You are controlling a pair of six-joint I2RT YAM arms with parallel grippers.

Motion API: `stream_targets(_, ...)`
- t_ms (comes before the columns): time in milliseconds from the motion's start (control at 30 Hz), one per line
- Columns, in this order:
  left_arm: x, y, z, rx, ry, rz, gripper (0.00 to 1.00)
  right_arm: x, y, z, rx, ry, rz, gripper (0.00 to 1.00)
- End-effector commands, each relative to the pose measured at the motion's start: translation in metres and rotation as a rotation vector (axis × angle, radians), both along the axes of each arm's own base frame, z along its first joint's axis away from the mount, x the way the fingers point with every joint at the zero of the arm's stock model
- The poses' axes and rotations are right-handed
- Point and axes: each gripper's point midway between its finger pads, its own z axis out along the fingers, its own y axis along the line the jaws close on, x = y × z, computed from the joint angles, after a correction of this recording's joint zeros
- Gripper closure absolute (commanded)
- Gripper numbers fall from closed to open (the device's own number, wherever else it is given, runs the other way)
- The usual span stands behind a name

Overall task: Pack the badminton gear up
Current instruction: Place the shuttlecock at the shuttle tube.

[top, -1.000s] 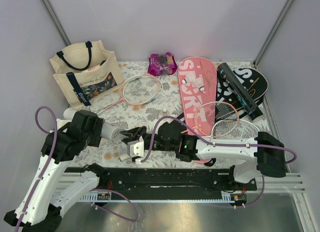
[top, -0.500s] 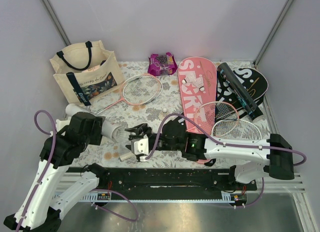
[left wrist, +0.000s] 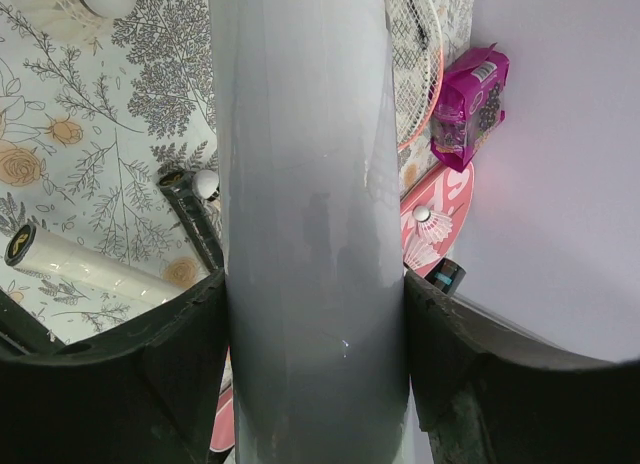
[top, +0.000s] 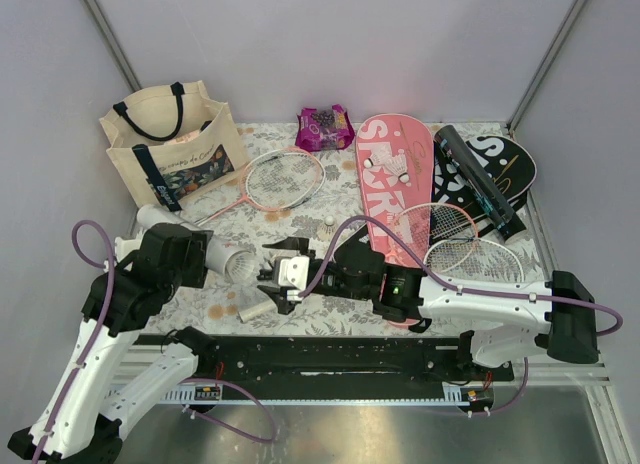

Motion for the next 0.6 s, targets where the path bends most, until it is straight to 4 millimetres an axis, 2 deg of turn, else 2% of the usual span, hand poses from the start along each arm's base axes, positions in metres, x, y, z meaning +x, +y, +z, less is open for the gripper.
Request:
stream_targets(0,0.011,-0.007,0.01,-0.031,-0.068,-0.014,0.95,0.009,0.005,0.034,0.137,0.081,-0.035,0.18)
stream_targets(300,0.012,-0.008,0.009,-0.025,-0.066,-0.021,0.95,0.003,0.002,0.05,0.177,0.131,0.01,0.16)
stream_targets(433,0.011,-0.009,0.008,-0.025,-0.066,-0.027,0.95,0.014,0.0,0.057,0.2,0.146,-0.033,0.16)
stream_targets(567,0.01,-0.011,0.006,-0.034,-0.064,-0.036,0.94,0.03,0.012,0.045,0.153,0.153,-0.081,0.19)
